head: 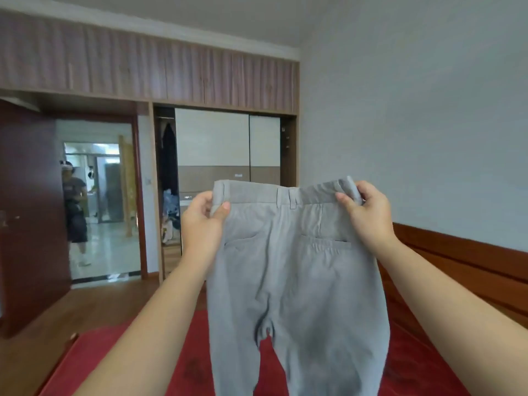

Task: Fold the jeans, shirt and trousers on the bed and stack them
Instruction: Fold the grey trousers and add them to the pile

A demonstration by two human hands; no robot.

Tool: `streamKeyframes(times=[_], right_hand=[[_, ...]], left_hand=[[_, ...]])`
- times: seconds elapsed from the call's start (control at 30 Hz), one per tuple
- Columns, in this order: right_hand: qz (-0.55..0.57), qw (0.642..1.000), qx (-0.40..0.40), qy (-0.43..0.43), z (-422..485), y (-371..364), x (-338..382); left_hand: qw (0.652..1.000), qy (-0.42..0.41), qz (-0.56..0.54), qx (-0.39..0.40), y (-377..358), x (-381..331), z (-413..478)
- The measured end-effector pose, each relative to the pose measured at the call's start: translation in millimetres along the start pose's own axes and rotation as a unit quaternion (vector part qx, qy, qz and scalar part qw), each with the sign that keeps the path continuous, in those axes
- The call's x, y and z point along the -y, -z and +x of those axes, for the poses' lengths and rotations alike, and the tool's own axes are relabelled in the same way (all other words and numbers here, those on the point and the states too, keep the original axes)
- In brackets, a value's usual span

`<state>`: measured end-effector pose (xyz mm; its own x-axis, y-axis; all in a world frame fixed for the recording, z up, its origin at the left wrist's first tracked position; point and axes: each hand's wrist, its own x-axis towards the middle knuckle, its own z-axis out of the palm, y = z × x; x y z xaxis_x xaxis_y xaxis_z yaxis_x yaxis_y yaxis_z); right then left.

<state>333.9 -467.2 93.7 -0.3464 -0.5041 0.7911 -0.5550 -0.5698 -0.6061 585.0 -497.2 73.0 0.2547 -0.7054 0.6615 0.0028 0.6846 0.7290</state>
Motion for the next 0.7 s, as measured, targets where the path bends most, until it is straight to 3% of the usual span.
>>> streamKeyframes(times=[0.1,0.23,0.4,0.5,0.7], right_hand=[[0.022,0.999,-0.015,0.03,23,-3,24],[-0.065,0.987,0.138,-0.045,-1,-15,2],[0.032,0.996,0.068,-0.044,-7,-13,7],[0.073,0.993,0.088,-0.008,-6,-12,25],[0.184,0.976,0.114,0.037,-2,1,52]], left_hand=[[0.999,-0.042,0.03,-0.006,-4,-23,21],[0.99,0.053,0.129,-0.009,-11,-10,9],[0.995,0.083,0.042,-0.023,-40,-26,-13],[0.998,0.068,-0.012,0.001,-67,-53,-26],[0.998,0.04,-0.003,0.044,-98,-92,-42]])
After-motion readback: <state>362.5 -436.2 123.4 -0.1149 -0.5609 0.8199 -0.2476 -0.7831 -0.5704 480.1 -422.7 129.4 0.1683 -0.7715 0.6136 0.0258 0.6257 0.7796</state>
